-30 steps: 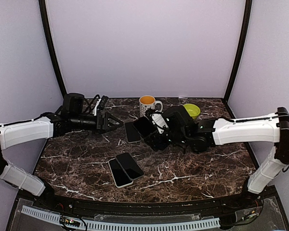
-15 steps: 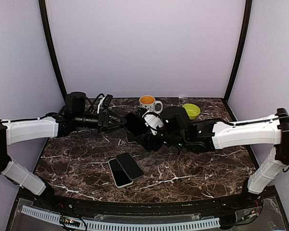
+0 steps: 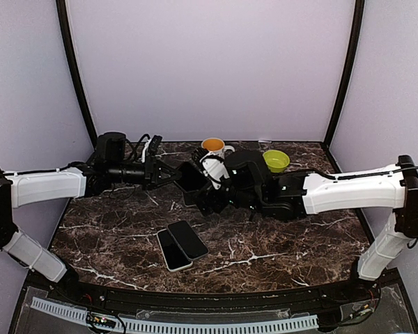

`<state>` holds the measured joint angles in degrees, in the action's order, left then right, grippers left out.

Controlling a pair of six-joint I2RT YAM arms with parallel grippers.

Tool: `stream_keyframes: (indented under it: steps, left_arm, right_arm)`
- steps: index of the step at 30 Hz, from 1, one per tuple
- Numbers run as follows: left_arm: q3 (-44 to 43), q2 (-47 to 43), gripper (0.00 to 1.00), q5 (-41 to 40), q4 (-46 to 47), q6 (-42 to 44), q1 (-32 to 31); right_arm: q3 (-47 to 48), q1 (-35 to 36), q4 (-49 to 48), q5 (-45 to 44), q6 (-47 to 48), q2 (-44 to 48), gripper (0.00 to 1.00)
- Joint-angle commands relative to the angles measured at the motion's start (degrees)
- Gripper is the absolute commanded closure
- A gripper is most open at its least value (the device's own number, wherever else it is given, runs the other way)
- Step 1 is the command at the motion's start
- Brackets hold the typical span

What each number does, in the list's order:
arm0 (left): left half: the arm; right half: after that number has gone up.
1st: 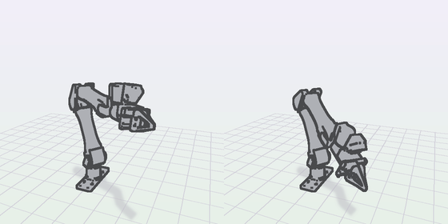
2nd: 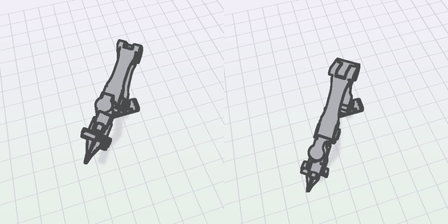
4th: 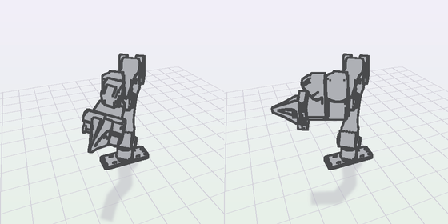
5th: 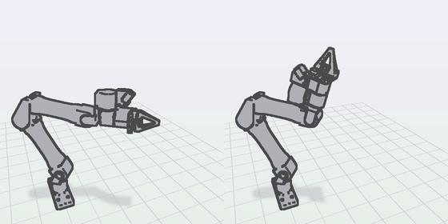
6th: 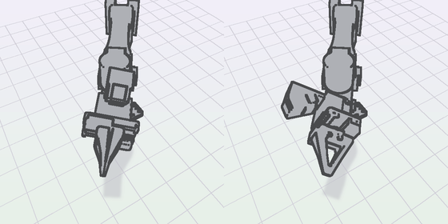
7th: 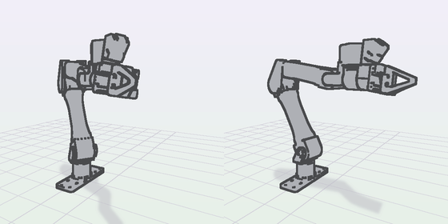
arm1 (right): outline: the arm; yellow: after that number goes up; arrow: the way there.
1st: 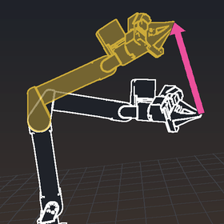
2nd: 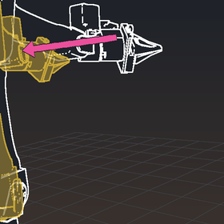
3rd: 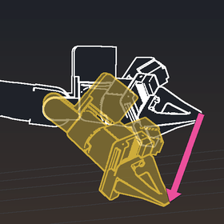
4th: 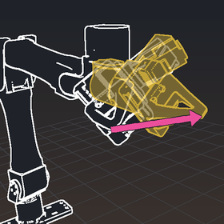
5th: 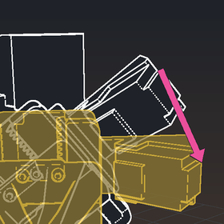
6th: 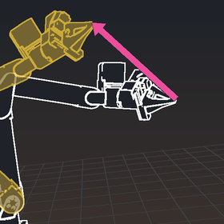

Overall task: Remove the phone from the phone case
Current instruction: Pass from the right arm to the left, then pass from the left arm to the right

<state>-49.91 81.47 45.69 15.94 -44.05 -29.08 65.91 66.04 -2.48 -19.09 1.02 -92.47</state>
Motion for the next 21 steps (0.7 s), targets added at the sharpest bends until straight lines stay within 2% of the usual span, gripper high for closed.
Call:
stream_keyframes:
  steps: [1,5,10,14,18,21]
  left_arm:
    - [-1.54,-4.4,1.0,-4.42,1.71,5.33,0.34]
    - [-1.5,-9.76,1.0,-11.79,1.42,8.04,0.96]
    - [-2.08,-15.07,1.0,-13.66,5.29,8.72,2.72]
    - [-2.17,-18.81,1.0,-15.15,8.02,10.05,3.1]
    - [-1.84,-21.5,1.0,-15.26,11.46,8.74,3.15]
    - [-1.6,-22.97,1.0,-16.39,13.47,5.93,3.15]
  right_arm:
    - [4.82,-1.05,-1.01,-6.09,-6.22,2.36,0.01]
    - [3.04,-4.53,-2.07,-1.79,-10.69,6.4,0.01]
    - [-0.07,-8.74,-6.07,11.2,-18.41,10.13,0.01]
    - [-1.45,-9.41,-9.3,14.73,-21.06,11.39,0.01]
    - [-2.74,-10.49,-17.33,26.3,-23.16,10.78,0.01]
    - [-1.93,-10.49,-20.69,28.27,-24.67,9.44,0.01]
